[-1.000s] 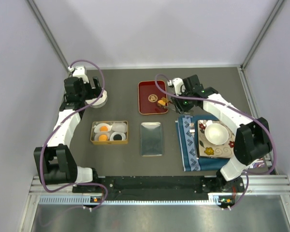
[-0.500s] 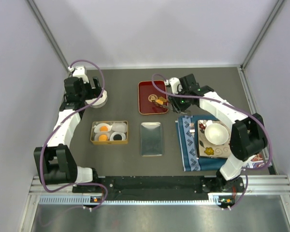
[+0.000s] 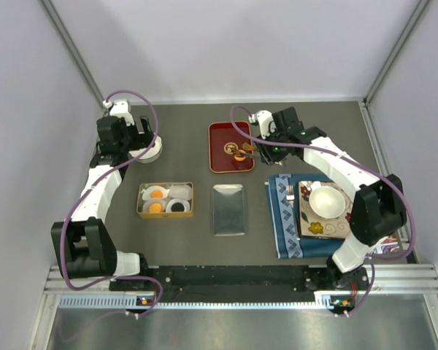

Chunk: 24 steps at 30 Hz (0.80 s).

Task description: Pack the cookies

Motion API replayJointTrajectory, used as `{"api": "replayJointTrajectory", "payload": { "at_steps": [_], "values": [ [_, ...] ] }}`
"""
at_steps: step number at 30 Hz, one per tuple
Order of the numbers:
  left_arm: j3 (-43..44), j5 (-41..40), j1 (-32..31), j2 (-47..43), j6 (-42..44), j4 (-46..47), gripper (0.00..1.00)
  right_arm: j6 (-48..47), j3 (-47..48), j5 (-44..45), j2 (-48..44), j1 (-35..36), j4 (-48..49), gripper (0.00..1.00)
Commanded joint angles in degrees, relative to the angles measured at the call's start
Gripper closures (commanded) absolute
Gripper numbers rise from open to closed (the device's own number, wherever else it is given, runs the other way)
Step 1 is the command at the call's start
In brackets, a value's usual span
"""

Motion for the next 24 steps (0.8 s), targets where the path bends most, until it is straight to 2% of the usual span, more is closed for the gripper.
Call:
{"api": "replayJointTrajectory", "payload": {
  "at_steps": [1, 24],
  "values": [
    [0.59, 0.42, 0.37, -0.63, 0.32, 2.13, 0.01, 0.49, 2.27, 1.35, -4.63, 0.61, 1.39, 0.59],
    [1.02, 0.51, 0.37, -0.81, 0.4, 1.86, 0.01, -0.13, 0.43, 1.71, -2.78, 0.61, 1.74, 0.55]
  ]
}}
